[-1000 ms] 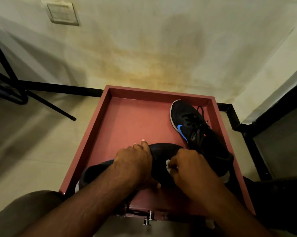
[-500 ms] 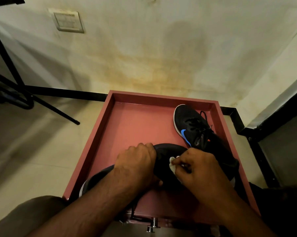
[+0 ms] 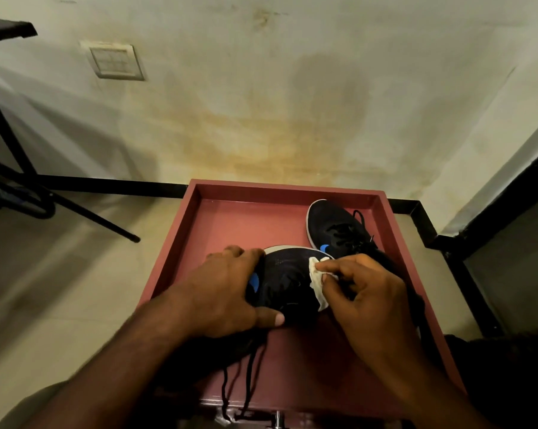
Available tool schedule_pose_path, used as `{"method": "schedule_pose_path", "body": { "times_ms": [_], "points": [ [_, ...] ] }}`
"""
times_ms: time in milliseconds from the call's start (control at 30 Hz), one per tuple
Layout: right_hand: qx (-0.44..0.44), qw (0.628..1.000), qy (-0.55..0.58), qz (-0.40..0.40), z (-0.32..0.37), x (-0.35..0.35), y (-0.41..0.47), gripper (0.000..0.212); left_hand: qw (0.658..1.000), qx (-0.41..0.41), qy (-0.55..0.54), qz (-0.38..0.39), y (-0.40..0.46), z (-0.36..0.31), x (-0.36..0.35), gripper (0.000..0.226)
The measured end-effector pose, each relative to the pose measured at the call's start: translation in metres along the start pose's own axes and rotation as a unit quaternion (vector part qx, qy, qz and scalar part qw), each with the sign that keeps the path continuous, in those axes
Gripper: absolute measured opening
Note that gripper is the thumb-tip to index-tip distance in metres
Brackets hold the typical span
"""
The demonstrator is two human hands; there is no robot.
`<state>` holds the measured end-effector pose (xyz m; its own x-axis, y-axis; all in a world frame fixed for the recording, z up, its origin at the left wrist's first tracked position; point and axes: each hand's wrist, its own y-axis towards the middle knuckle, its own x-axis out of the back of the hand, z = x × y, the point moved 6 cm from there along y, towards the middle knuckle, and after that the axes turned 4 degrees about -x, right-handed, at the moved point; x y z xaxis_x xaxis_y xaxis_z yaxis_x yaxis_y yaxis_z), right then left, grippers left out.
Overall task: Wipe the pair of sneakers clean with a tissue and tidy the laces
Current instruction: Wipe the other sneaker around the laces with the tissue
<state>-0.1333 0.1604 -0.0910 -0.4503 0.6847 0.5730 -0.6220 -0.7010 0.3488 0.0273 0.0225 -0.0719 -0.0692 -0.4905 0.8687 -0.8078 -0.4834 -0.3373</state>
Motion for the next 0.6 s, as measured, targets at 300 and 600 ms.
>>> {"method": "schedule_pose_path", "body": {
  "times_ms": [300,600],
  "points": [
    [0.006,1.0,-0.018,0.001,-0.004,-0.001,0.001,0.016,0.991,-0.01,-0.125,-0.039,0.007,0.014,0.008,0.073],
    [0.144,0.975,-0.011,0.168,0.038,-0.057,-0.029,0.025,0.995,-0.033,-0.067,-0.064,0.011,0.009,0.004,0.072]
  ]
}}
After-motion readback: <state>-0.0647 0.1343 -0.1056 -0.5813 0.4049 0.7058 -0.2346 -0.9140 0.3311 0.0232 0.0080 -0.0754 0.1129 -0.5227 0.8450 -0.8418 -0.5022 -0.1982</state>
